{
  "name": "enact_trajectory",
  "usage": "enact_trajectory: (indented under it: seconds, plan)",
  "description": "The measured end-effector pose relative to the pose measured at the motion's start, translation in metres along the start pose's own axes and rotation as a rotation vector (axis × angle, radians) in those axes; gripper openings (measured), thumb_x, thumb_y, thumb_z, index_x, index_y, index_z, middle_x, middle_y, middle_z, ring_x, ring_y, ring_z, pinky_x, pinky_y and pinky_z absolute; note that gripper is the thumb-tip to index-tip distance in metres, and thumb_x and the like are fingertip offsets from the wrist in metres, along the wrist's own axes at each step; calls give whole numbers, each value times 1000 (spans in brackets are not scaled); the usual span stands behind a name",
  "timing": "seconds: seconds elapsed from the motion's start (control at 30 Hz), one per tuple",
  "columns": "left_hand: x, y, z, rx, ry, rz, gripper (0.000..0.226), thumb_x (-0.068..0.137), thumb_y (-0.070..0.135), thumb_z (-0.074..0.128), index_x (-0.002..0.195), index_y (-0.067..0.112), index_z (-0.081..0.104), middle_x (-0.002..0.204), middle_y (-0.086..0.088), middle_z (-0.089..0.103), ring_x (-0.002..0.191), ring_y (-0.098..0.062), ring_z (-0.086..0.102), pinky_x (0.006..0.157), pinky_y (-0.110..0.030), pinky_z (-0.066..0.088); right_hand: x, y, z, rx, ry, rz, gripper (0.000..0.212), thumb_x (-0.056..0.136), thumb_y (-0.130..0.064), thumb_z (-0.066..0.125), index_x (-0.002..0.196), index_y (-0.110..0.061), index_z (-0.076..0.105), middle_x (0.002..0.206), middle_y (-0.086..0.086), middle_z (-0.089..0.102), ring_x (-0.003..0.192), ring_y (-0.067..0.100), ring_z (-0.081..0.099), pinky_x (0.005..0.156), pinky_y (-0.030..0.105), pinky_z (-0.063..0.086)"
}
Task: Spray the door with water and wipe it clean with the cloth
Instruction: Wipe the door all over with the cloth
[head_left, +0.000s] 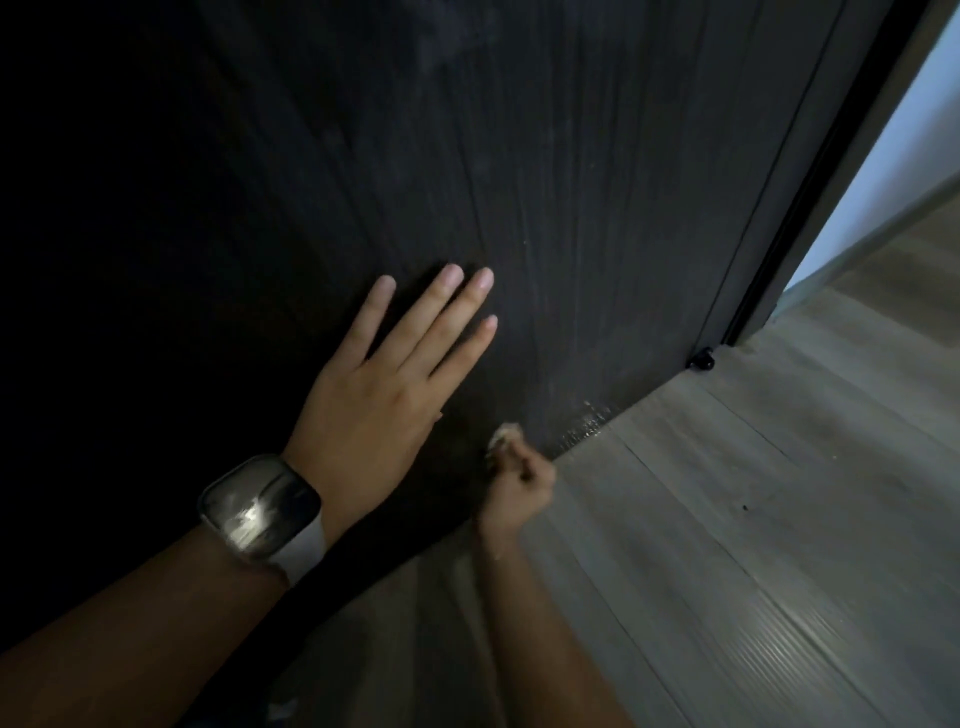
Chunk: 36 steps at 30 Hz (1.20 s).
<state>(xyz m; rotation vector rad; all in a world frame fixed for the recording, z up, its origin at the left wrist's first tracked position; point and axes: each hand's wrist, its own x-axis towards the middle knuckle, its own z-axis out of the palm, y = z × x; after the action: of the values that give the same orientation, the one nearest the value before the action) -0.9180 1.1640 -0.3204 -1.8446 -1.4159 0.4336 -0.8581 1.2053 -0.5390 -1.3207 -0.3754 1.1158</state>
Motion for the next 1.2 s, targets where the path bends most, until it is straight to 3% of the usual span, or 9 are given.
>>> enact_trajectory:
  seconds: [0.1,0.3,0.43,0.57,0.67,0.77,0.93,1.07,1.2]
  plan:
    - [-28,9,6,-21,56,-16,70,96,24,48,158,16,17,165,-10,-8,152,-28,-7,119,-52,-11,68,-1,0,-37,84,-2,35,76,1,76,76,-32,68,94,21,69,82,19,66,88,49,55]
    - [-61,11,35,-130,-23,-184,95,80,28,75,157,20,20,166,-6,-7,152,-24,-11,120,-47,-13,90,1,-1,-6,104,90,31,79,3,73,77,-27,69,108,20,66,97,26,67,94,49,54]
    - [-63,10,43,-41,-47,-201,100,80,37,71,159,20,12,165,-6,-10,151,-24,-14,120,-45,-15,24,48,-2,37,38,91,29,75,5,73,78,-24,73,97,23,66,88,28,64,88,58,53]
    - [-63,11,43,32,-56,-191,100,83,44,66,159,19,5,165,-8,-13,151,-26,-17,119,-47,-16,-31,87,-16,47,-119,270,32,79,11,67,83,-20,74,104,26,66,101,36,66,95,62,49]
    - [-64,11,42,56,-59,-187,99,85,46,62,159,19,1,165,-8,-14,150,-27,-18,119,-47,-16,-25,75,-20,7,-147,230,6,82,-2,71,87,-5,72,103,29,66,100,35,66,93,63,49]
    - [-64,11,42,77,-57,-184,97,87,46,58,159,18,-1,164,-9,-16,150,-28,-19,119,-48,-17,23,36,-14,-13,-41,37,20,80,-13,75,93,2,73,94,28,68,88,30,67,85,60,54]
    - [-64,10,45,86,-22,-175,88,92,41,51,158,16,-2,164,-10,-16,150,-28,-18,119,-48,-17,101,-31,8,-14,81,-81,23,81,-5,71,100,-16,74,106,12,68,96,23,69,91,46,56]
    - [-65,13,49,85,32,-168,76,96,30,41,158,16,-1,164,-10,-15,151,-28,-15,120,-48,-14,50,-38,15,-69,108,-223,22,82,3,71,101,-8,73,94,14,58,87,15,60,86,27,52]
    - [-64,11,47,78,40,-161,75,95,32,35,159,16,0,165,-9,-14,151,-27,-14,120,-47,-11,-11,-20,5,-162,-76,-305,23,81,8,70,103,1,73,89,15,52,80,16,56,76,25,50]
